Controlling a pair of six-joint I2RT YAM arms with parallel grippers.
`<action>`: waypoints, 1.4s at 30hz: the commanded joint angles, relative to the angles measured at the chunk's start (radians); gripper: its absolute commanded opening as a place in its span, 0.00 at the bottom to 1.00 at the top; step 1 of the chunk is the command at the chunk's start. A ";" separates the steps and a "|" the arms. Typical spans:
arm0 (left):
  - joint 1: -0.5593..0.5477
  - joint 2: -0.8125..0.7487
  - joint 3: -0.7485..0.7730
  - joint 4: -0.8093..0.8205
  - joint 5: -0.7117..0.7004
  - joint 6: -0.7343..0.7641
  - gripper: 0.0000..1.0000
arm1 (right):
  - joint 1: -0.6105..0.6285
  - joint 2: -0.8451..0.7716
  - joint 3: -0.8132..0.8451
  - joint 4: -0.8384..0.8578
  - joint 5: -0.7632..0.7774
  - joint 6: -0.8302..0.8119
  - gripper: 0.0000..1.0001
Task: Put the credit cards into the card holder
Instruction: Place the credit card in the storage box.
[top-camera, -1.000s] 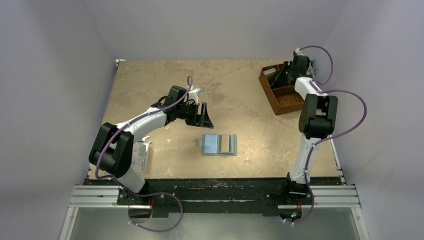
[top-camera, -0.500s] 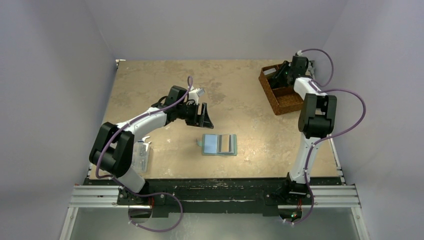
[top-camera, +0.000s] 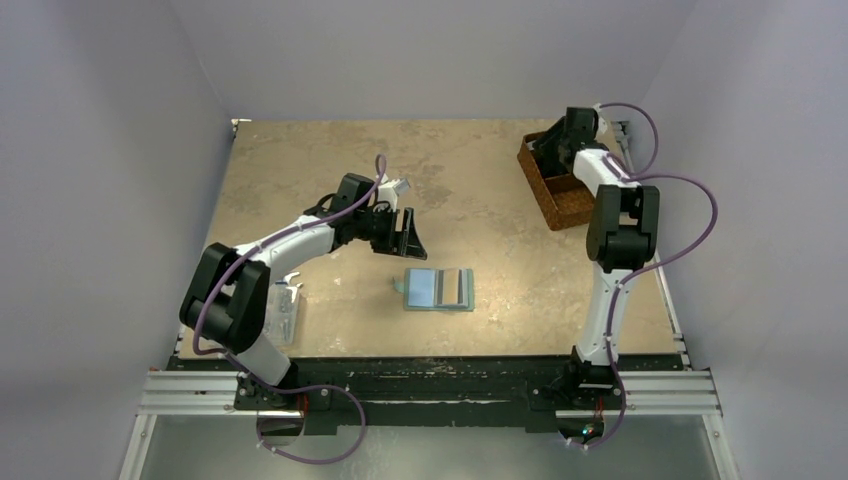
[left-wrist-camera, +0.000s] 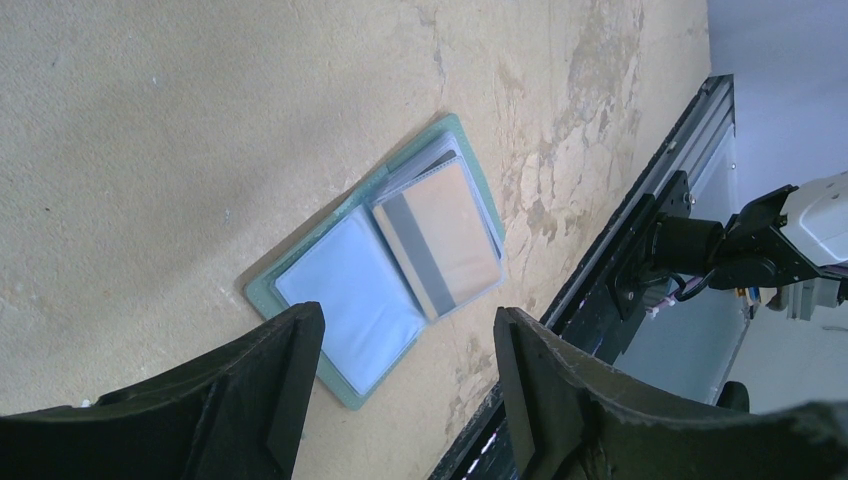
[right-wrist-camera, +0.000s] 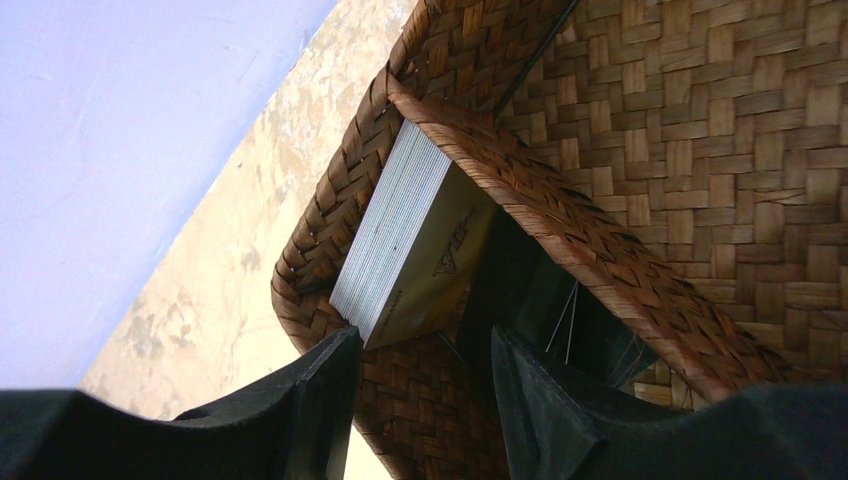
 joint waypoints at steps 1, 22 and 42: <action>-0.001 0.014 0.005 0.033 0.031 -0.008 0.68 | 0.017 -0.042 0.099 -0.146 0.192 0.014 0.59; -0.001 0.018 0.006 0.033 0.034 -0.009 0.68 | 0.074 0.112 0.368 -0.512 0.413 0.015 0.76; -0.001 0.016 0.002 0.034 0.031 -0.009 0.68 | 0.058 0.061 0.181 -0.237 0.281 0.110 0.53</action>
